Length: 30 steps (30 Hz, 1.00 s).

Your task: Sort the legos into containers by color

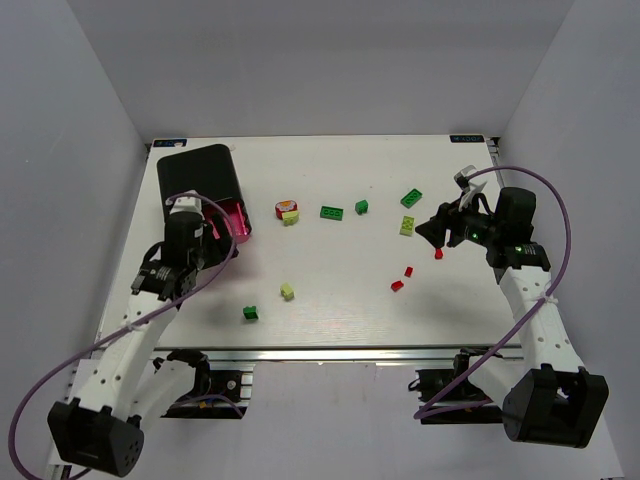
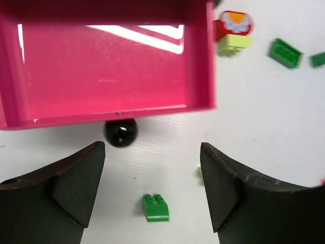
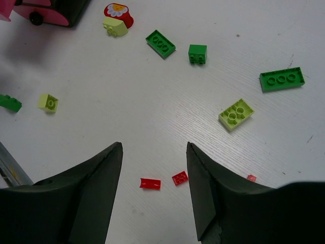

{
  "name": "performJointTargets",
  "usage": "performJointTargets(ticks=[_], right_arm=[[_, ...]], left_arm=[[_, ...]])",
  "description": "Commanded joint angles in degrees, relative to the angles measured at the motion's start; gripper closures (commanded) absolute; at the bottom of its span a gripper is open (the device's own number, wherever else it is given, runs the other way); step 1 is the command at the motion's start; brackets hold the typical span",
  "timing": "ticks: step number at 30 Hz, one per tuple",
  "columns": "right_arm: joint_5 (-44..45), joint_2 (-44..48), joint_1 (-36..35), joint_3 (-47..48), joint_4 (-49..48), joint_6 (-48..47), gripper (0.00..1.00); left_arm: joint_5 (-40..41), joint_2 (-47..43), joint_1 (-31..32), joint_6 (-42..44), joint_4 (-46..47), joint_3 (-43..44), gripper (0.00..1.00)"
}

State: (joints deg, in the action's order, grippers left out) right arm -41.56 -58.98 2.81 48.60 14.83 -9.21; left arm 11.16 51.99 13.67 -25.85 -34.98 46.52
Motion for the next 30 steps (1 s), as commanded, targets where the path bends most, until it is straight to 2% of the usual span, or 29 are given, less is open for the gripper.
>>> performJointTargets(ticks=[1, 4, 5, 6, 8, 9, 11, 12, 15, 16, 19, 22, 30], right_arm=[[-1.2, -0.4, -0.3, 0.0, -1.7, -0.3, 0.41], [-1.2, -0.6, -0.4, 0.0, -1.7, -0.3, 0.41], [-1.2, -0.6, -0.3, 0.0, -1.7, -0.3, 0.41], [-1.2, -0.8, -0.3, 0.0, -1.7, -0.4, 0.41], [-1.5, -0.7, -0.3, 0.0, -1.6, -0.5, 0.41], [-1.8, -0.8, -0.3, 0.1, -1.7, -0.8, 0.41], [-2.6, -1.0, -0.4, 0.1, -1.5, -1.1, 0.41], [-3.0, -1.0, -0.4, 0.1, -1.3, -1.2, 0.42], [-3.1, -1.4, -0.4, 0.1, -1.3, -1.2, 0.42], [-3.0, -1.4, -0.5, 0.1, -1.3, -1.3, 0.42], [-2.7, -1.8, -0.6, 0.1, -1.4, -1.2, 0.42], [-2.6, -2.1, -0.9, 0.2, -1.3, -1.3, 0.42], [-1.9, -2.4, -1.2, 0.2, -1.4, -1.4, 0.42]], left_arm=[[-5.6, -4.4, 0.2, 0.9, -2.5, 2.3, 0.15], [-7.9, -5.1, 0.2, 1.1, -5.4, 3.5, 0.16], [-10.2, -5.1, 0.2, 0.8, -6.0, 3.7, 0.2], [-11.1, -4.9, 0.2, 0.5, -7.2, 3.6, 0.35], [-17.5, -3.7, 0.2, -0.2, -8.5, 3.0, 0.48], [-19.1, -3.5, 0.2, -0.6, -8.8, 1.7, 0.61], [-23.4, -3.6, 0.7, -1.6, -8.8, 0.0, 0.69], [-24.0, -4.1, 0.7, -2.0, -8.8, -2.0, 0.7], [-25.7, -5.6, 0.7, -2.9, -9.8, -4.3, 0.66], [-25.9, -5.6, 1.4, -2.8, -10.8, -3.5, 0.5], [-27.2, -5.6, 1.9, -3.1, -13.7, -2.8, 0.26], [-27.1, -5.8, 2.5, -3.8, -15.6, -3.5, 0.21], [-22.9, -6.2, 4.4, -12.5, -11.5, -10.3, 0.18]])
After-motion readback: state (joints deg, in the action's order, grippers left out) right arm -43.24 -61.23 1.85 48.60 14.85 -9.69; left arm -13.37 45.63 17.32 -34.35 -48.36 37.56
